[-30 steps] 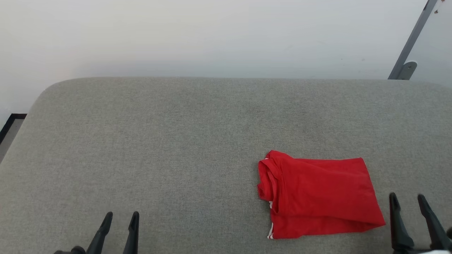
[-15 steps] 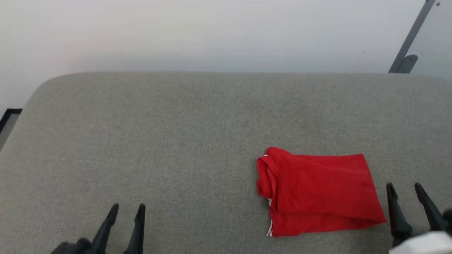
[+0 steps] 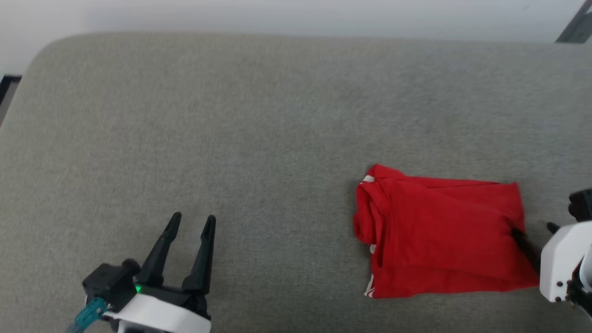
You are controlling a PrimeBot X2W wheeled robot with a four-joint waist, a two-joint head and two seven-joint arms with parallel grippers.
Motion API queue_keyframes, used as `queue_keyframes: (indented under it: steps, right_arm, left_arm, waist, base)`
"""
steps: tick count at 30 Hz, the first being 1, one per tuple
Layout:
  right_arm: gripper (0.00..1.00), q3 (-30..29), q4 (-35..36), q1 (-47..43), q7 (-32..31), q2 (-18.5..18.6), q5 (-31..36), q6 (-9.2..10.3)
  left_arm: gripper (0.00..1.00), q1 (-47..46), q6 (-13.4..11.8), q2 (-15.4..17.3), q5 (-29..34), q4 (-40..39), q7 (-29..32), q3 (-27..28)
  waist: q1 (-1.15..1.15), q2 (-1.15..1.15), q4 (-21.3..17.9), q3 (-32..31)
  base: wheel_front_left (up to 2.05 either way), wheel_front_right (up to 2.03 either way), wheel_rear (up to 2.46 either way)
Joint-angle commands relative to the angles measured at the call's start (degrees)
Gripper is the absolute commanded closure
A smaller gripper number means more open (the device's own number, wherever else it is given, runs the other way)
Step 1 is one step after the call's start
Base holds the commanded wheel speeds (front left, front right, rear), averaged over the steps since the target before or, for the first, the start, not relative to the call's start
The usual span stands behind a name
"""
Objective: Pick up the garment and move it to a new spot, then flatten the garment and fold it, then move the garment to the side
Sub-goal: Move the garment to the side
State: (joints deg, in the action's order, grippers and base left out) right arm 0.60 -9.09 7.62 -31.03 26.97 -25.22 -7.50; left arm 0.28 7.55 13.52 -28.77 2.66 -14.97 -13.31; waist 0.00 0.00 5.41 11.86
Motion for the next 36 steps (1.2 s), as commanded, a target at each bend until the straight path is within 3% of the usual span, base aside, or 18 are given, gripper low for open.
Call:
queue_keyframes:
  steps: [1, 7, 11, 12, 13, 14, 15, 27, 36]
  right_arm:
    - [0.00, 0.5, 0.8, 0.8, -1.3, 0.0, -0.9, 0.02]
    - [0.00, 1.3, 1.5, 1.7, -12.2, 0.7, -6.5, 0.01]
    - [0.00, 2.1, 0.9, 2.2, -14.0, -0.5, -7.2, 0.01]
    - [0.20, 2.4, 0.8, 2.3, -13.9, -1.0, -7.1, 0.01]
    - [0.61, 2.8, 0.7, 2.5, -13.7, -1.3, -7.1, 0.00]
    - [0.91, 3.2, 0.5, 2.6, -13.6, -1.6, -7.0, 0.00]
    - [1.00, 3.4, 0.1, 2.8, -13.2, -1.9, -7.1, 0.01]
    - [1.00, -3.8, 1.0, 5.5, -3.5, -0.2, -5.3, 0.18]
    - [1.00, -20.3, 0.6, 11.7, 0.4, 2.5, -2.5, 0.06]
  left_arm:
    - [0.00, -1.0, -0.1, -0.1, -0.4, 0.1, -0.3, -0.3]
    - [0.00, -4.5, -0.1, 0.3, -1.6, 1.3, -0.3, -2.3]
    - [0.00, -6.3, -0.1, 0.7, -2.3, 1.9, -0.3, -2.8]
    - [0.00, -6.7, -0.1, 0.8, -2.4, 2.1, -0.3, -3.0]
    - [0.00, -7.1, -0.1, 0.9, -2.5, 2.2, -0.3, -3.0]
    - [0.00, -7.5, -0.1, 1.1, -2.5, 2.3, -0.3, -3.1]
    - [0.00, -8.0, -0.1, 1.6, -2.6, 2.3, -0.3, -3.3]
    - [0.00, -12.6, -0.1, 6.2, -2.7, 0.1, -0.3, -3.8]
    - [0.00, -24.3, -0.1, 14.2, -3.9, -3.6, -0.3, -6.3]
  waist:
    - [0.00, 0.00, 1.4, 1.9]
    - [0.00, 0.00, 3.1, 5.5]
    - [0.00, 0.00, 3.6, 7.2]
    - [0.00, 0.00, 3.5, 7.5]
    - [0.00, 0.00, 3.4, 7.7]
    - [0.00, 0.00, 3.2, 7.9]
    - [0.00, 0.00, 2.5, 8.3]
    - [0.00, 0.00, -7.1, 11.5]
    - [0.00, 0.00, -12.6, 20.7]
  base:
    - [0.00, 0.00, 0.00]
    - [0.00, 0.00, 0.00]
    - [0.00, 0.00, 0.00]
    - [0.00, 0.00, 0.00]
    - [0.00, 0.00, 0.00]
    - [0.00, 0.00, 0.00]
    - [0.00, 0.00, 0.00]
    - [0.00, 0.00, 0.00]
    - [0.00, 0.00, 0.00]
